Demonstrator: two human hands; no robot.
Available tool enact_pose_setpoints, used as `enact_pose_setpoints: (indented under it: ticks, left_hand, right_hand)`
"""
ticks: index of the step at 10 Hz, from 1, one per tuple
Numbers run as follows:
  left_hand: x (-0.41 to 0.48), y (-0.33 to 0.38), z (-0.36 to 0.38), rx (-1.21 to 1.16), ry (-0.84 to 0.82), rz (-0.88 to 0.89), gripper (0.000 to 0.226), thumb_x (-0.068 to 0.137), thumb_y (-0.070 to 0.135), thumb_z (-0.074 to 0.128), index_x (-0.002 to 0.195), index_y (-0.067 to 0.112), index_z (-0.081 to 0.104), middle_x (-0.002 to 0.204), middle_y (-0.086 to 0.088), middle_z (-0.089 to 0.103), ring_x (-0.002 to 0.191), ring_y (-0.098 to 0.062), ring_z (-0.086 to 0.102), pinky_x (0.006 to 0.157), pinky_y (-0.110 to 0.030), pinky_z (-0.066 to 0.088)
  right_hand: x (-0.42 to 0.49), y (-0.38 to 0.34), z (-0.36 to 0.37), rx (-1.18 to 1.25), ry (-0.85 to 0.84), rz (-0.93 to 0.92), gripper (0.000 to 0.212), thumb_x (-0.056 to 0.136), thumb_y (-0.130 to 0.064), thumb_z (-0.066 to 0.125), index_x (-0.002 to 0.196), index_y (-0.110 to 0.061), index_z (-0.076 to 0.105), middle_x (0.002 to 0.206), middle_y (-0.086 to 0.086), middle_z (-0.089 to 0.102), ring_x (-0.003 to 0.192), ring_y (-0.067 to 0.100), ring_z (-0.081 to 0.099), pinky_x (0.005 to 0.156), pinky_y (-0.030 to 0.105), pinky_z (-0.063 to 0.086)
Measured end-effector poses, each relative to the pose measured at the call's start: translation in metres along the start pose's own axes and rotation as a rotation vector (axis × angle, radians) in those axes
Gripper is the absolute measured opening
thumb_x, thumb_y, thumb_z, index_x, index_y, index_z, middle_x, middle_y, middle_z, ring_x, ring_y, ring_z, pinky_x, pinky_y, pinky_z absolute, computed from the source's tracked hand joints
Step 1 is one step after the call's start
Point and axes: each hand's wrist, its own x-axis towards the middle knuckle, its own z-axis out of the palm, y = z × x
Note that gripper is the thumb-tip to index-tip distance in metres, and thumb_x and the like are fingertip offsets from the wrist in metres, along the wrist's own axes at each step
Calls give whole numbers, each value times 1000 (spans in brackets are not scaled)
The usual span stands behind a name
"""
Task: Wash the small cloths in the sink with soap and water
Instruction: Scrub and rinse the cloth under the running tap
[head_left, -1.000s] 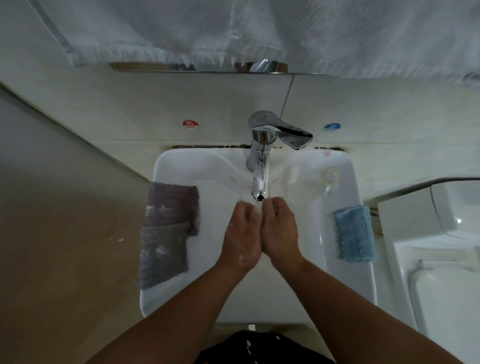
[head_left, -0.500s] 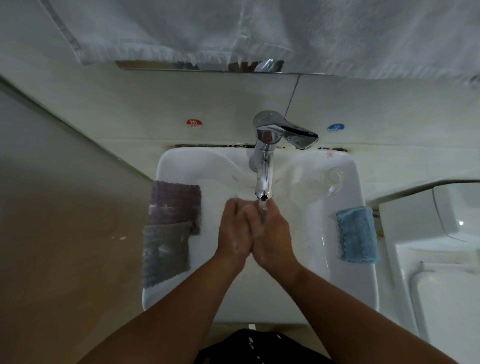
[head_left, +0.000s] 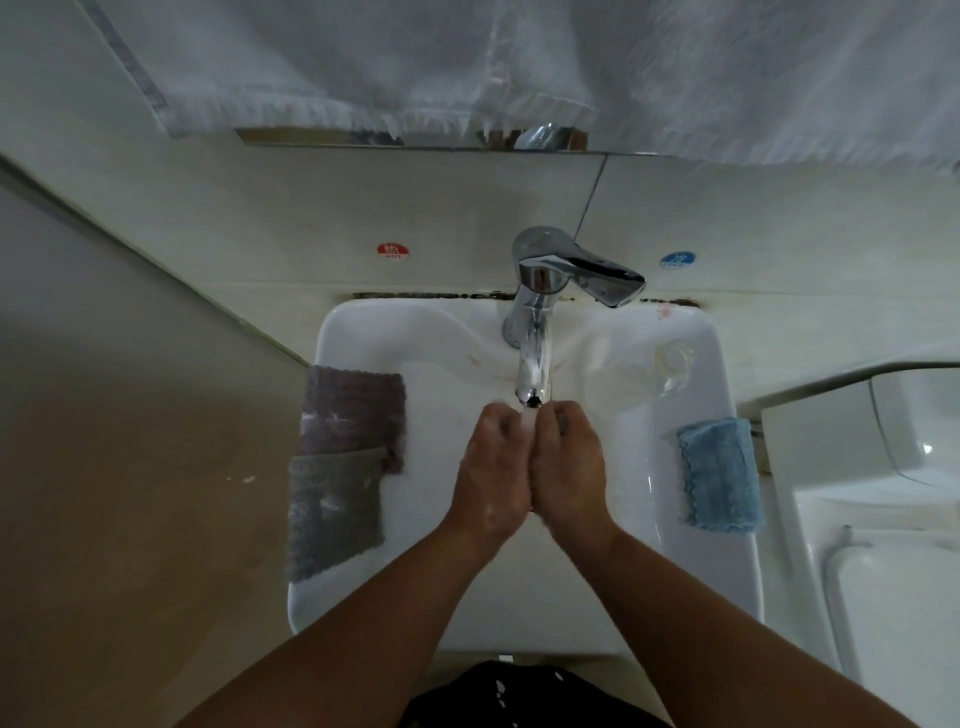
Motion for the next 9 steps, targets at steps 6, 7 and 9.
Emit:
enact_pose_setpoints:
  ticks: [6, 7, 9]
  left_hand:
    - [-16, -6, -7, -124, -129, 36, 16, 97, 42, 43, 91, 29, 51, 70, 4, 55, 56, -10, 50, 50, -32, 41]
    - [7, -9, -13, -4, -26, -11, 22, 103, 33, 44, 82, 29, 48, 75, 5, 57, 65, -9, 54, 59, -35, 46]
    - [-11, -4, -6, -89, -83, 47, 21, 106, 39, 42, 87, 32, 47, 81, 6, 57, 72, -8, 57, 63, -28, 48]
  right_hand:
    - [8, -7, -4, 3, -9, -31, 20, 102, -24, 50, 82, -25, 50, 68, -8, 57, 57, -1, 54, 57, 24, 38]
    - [-15, -9, 4, -47, -60, -99, 21, 104, -35, 48, 84, -30, 46, 73, -11, 58, 65, 0, 55, 60, 26, 42]
    - [10, -2, -2, -34, -56, -5, 20, 99, -27, 53, 80, -25, 51, 69, -8, 57, 63, 8, 54, 59, 25, 40]
